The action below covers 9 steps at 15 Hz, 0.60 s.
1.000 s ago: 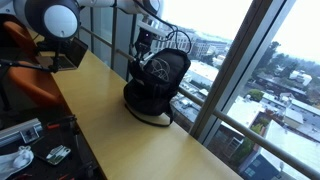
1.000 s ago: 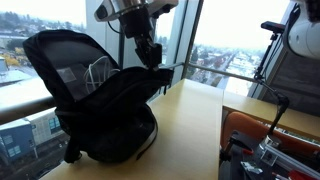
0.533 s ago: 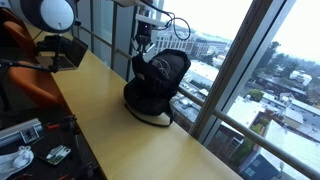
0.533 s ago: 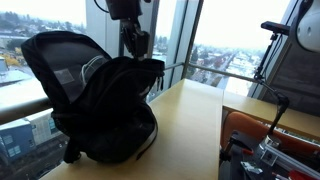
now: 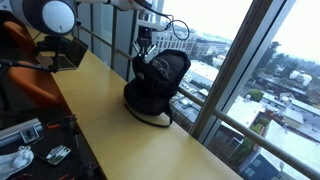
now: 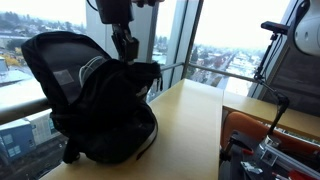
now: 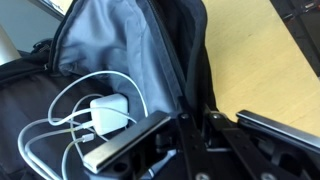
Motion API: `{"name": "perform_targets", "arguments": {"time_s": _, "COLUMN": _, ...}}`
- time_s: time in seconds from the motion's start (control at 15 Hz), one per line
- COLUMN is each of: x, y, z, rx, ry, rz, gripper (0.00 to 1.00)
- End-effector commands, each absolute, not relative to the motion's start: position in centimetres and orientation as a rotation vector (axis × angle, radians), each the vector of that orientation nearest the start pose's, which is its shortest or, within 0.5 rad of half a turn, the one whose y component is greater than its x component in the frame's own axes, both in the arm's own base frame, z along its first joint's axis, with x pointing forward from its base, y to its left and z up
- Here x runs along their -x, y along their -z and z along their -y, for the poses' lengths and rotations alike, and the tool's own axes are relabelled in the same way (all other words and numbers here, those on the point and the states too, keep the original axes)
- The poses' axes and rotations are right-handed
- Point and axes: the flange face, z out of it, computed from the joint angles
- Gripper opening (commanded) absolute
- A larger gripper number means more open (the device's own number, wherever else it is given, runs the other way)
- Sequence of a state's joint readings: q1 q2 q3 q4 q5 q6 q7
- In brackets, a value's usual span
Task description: Put the white cable in the black bag then lay the bag on the table.
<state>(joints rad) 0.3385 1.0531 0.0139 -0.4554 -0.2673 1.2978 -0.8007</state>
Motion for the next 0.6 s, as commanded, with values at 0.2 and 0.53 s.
{"name": "perform_targets", "arguments": {"time_s": 0.2, "x": -73.8, "y": -44.0, "z": -19.5, "rx": 2.891, "ry": -0.283, "rz": 1.754, "gripper": 0.03}}
{"name": "perform_targets", "arguments": {"time_s": 0.53, "x": -74.3, "y": -49.7, "z": -15.6, "rx": 2.962, "ry": -0.139, "rz": 1.758, "gripper": 0.03}}
